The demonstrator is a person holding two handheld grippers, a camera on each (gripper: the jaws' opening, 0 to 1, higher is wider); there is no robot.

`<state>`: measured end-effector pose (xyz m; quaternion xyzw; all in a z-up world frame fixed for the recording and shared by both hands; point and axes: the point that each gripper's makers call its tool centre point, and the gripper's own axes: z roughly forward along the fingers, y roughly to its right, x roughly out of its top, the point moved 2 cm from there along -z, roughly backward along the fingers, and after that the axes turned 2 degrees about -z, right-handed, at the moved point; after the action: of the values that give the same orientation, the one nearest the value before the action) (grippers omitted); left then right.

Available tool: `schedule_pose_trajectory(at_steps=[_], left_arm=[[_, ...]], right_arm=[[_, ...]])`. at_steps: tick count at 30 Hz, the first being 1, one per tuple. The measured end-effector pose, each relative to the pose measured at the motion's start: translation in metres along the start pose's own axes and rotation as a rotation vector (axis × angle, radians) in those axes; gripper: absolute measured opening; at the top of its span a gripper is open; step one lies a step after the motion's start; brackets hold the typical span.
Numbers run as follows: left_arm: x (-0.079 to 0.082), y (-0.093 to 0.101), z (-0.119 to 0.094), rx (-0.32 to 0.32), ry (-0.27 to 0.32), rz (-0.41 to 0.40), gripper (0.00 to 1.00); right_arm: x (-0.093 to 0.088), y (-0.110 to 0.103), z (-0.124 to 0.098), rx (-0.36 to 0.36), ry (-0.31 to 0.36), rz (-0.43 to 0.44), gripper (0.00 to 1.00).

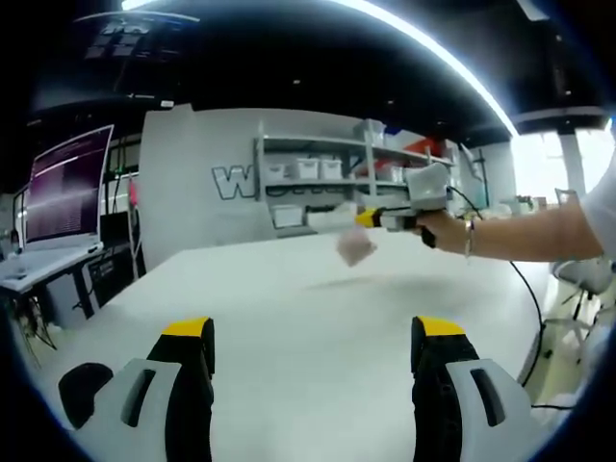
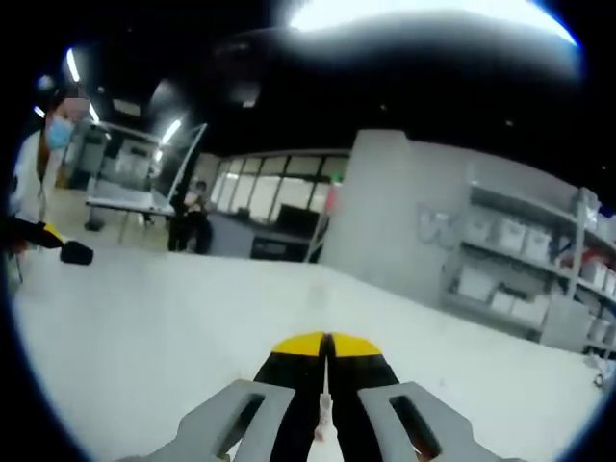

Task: Open the resealable bag by pulling the two sides of the seal apart until the entire bag opening is separated and visibly accessible.

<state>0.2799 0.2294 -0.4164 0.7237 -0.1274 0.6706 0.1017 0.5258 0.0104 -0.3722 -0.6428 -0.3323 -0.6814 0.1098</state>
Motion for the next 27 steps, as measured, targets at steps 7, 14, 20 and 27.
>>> schedule_pose_trajectory(at_steps=[7,14,20,27], left_arm=[[0.001,0.003,-0.001,-0.004,-0.001,0.004,0.82],[0.003,0.008,-0.002,-0.012,0.003,0.009,0.82],[0.005,0.011,-0.002,-0.015,0.003,0.014,0.82],[0.005,0.014,-0.001,-0.023,0.002,0.017,0.82]], right_arm=[[0.003,-0.002,-0.009,-0.001,0.011,0.007,0.00],[0.010,-0.003,-0.016,0.003,0.030,0.006,0.00],[0.010,-0.001,-0.023,0.001,0.042,0.021,0.00],[0.007,-0.001,-0.031,-0.001,0.049,0.038,0.00]])
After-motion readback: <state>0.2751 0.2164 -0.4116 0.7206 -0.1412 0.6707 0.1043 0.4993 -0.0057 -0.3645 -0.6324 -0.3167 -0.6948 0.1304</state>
